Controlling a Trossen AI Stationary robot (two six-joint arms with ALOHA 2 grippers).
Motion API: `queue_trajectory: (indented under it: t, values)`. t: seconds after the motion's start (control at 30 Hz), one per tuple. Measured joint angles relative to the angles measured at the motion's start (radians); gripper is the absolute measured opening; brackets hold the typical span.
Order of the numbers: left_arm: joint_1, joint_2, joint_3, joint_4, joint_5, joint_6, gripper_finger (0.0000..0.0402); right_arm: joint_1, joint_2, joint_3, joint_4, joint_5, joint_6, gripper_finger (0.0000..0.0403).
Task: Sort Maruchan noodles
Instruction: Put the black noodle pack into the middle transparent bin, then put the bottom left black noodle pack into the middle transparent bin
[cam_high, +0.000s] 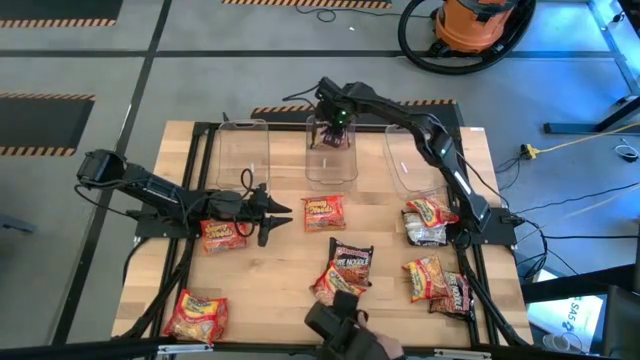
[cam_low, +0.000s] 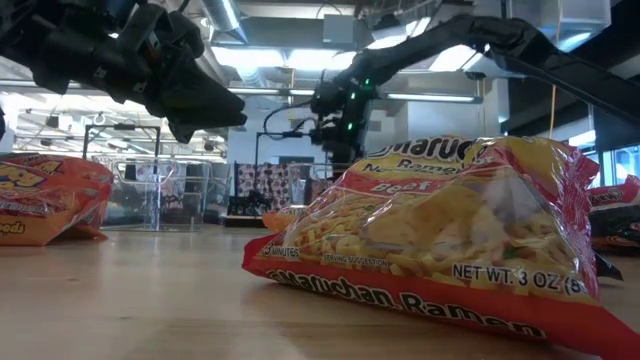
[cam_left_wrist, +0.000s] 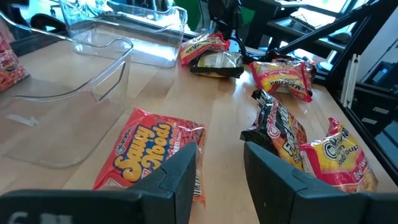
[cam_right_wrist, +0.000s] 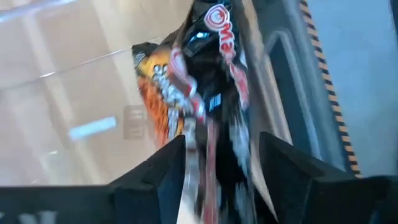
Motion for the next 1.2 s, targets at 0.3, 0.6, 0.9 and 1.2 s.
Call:
queue_trajectory:
  t: [0.3,0.6,0.9,1.2]
  values:
    - [0.0,0.0,0.0,0.004,-0.031,-0.003,0.0128,0.099,-0.264,0.002,-0.219,-0.067,0.058,0.0186]
    - [-0.032,0.0,0.001,0.108,-0.028,-0.049,0.0128,0.376,-0.55,-0.274,-0.209,-0.065,0.192,0.0186]
    - [-0.151,0.057,0.017,0.132,-0.11,-0.08,0.0128,0.642,-0.908,-0.893,0.262,0.003,0.405,0.0186]
    - [-0.237,0.26,0.164,0.133,-0.103,-0.077,0.0128,0.796,-1.07,-1.304,0.691,0.022,0.689,0.0186]
